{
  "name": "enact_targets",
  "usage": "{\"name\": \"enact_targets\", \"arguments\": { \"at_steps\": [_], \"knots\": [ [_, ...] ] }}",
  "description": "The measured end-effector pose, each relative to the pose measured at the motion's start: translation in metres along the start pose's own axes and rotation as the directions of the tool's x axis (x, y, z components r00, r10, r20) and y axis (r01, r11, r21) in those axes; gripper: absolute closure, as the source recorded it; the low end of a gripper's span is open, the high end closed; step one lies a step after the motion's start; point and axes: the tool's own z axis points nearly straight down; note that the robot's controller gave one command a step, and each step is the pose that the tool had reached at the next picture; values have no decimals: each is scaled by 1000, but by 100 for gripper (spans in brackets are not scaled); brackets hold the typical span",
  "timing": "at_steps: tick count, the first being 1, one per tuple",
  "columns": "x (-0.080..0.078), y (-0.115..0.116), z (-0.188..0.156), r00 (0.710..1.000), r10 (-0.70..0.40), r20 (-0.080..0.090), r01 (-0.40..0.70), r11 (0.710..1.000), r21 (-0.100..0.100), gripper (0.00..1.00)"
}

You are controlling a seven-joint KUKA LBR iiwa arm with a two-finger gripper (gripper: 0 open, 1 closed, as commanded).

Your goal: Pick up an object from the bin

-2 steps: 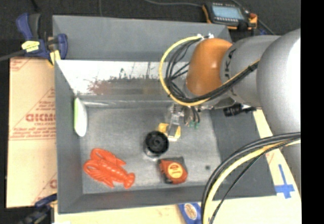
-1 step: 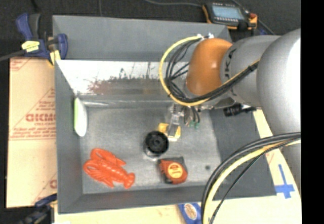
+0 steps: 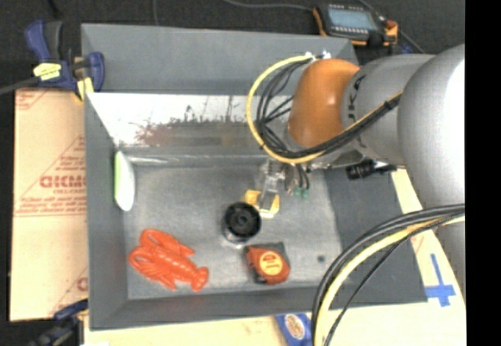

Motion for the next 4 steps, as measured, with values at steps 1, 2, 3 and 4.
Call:
{"name": "enact_targets", "arguments": {
  "at_steps": [1, 2, 3, 4],
  "knots": [
    [1, -1, -6, 1000, 0, 2, 0, 1000, 0, 100],
    [2, -1, -24, 1000, 0, -3, 0, 1000, -1, 100],
    [-1, 0, -35, 1000, -1, 3, 1, 1000, -2, 100],
    [0, 0, -38, 1000, -2, 2, 2, 1000, -2, 100]
  ]
}}
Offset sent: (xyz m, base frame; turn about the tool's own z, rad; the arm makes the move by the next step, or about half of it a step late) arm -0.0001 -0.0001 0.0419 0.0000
